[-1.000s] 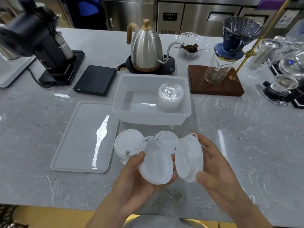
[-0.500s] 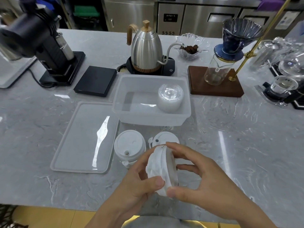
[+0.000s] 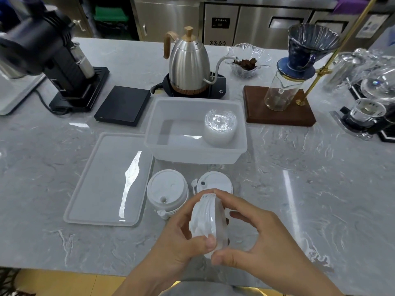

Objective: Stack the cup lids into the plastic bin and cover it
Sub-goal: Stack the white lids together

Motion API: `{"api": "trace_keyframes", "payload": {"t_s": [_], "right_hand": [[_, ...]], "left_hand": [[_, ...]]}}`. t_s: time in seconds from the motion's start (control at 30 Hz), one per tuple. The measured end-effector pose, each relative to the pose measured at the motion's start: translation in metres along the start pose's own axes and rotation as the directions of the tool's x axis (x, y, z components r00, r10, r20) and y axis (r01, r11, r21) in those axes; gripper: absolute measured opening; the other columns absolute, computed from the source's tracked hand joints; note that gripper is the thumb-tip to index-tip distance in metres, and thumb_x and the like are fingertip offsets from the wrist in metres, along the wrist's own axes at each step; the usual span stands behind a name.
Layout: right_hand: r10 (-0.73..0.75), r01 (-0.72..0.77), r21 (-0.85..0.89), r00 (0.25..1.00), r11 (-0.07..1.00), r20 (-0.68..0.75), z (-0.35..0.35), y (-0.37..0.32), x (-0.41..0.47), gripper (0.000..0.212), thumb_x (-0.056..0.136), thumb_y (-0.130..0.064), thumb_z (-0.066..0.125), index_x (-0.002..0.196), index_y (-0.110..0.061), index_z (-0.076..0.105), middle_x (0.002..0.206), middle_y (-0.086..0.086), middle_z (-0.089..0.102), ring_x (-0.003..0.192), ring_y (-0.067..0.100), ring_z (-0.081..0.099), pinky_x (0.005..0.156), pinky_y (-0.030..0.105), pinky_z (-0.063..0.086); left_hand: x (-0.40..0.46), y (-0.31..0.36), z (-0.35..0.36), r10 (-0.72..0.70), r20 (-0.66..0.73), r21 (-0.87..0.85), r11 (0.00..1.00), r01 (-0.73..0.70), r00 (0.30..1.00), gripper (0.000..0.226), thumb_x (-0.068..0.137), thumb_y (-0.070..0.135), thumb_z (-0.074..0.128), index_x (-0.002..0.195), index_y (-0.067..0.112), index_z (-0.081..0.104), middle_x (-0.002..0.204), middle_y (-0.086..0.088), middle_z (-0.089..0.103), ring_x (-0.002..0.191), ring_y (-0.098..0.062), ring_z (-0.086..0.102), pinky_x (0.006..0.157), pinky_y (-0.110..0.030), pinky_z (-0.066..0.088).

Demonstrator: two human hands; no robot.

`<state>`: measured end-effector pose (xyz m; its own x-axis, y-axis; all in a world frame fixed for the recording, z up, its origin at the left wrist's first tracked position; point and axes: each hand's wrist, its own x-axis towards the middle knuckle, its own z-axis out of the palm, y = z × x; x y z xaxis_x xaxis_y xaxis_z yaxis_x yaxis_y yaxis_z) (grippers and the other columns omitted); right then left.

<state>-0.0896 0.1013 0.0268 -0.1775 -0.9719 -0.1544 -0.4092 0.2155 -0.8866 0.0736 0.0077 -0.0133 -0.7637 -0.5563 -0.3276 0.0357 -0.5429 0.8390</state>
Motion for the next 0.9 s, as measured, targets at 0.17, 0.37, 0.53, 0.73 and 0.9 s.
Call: {"api": "trace_keyframes", "payload": {"t_s": [0.17,0.37,0.53,0.73,0.9], "right_hand": [[-0.003,0.006,0.123,1.000,0.992,-0.023,0.015,0.000,0.003,0.079,0.062,-0.049,0.088,0.129,-0.064,0.050,0.122,-0.037,0.063,0.115,-0.018,0.056,0.080,-0.004,0.043],[0.013,-0.018,0.120,0.999,0.993,0.040,0.033,0.009,0.011,0.089,0.060,-0.070,0.081,0.140,-0.052,0.045,0.140,-0.031,0.047,0.127,-0.007,0.050,0.095,0.014,0.048],[0.080,-0.066,0.077,0.977,0.995,-0.197,0.002,0.029,0.045,0.057,0.066,-0.045,0.087,0.117,-0.044,0.061,0.110,-0.024,0.066,0.102,-0.002,0.062,0.084,0.011,0.047],[0.056,-0.080,-0.382,0.996,0.921,-0.075,-0.002,0.053,0.092,0.077,0.077,-0.047,0.077,0.142,-0.029,0.042,0.138,-0.012,0.048,0.126,0.010,0.044,0.107,0.032,0.036],[0.029,-0.007,-0.636,0.999,0.772,0.024,0.013,0.059,0.107,0.090,0.071,-0.059,0.067,0.147,-0.028,0.031,0.143,-0.007,0.044,0.133,0.020,0.040,0.109,0.036,0.031]], "left_hand": [[0.000,0.001,0.002,-0.024,0.017,-0.045,0.999,0.025,1.000,0.094,0.065,0.049,0.091,0.144,0.025,0.047,0.140,-0.020,0.057,0.124,-0.043,0.060,0.099,-0.071,0.047],[-0.007,-0.008,-0.004,-0.100,-0.015,-0.198,0.976,0.095,0.995,0.098,0.052,0.040,0.098,0.135,0.007,0.056,0.128,-0.026,0.067,0.111,-0.044,0.068,0.087,-0.054,0.057],[-0.011,-0.011,-0.009,-0.123,-0.026,-0.460,0.883,0.097,0.992,0.077,0.032,0.025,0.101,0.103,0.005,0.078,0.097,-0.027,0.069,0.073,-0.034,0.065,0.050,-0.040,0.056],[-0.013,0.000,-0.011,-0.075,0.009,-0.567,0.821,0.066,0.997,0.084,0.032,0.019,0.100,0.110,0.007,0.071,0.099,-0.028,0.063,0.074,-0.040,0.061,0.049,-0.041,0.052],[-0.012,0.001,-0.014,-0.053,-0.028,-0.505,0.862,0.031,0.998,0.081,0.036,0.030,0.100,0.110,0.006,0.076,0.106,-0.030,0.067,0.082,-0.041,0.067,0.052,-0.042,0.056]]}}
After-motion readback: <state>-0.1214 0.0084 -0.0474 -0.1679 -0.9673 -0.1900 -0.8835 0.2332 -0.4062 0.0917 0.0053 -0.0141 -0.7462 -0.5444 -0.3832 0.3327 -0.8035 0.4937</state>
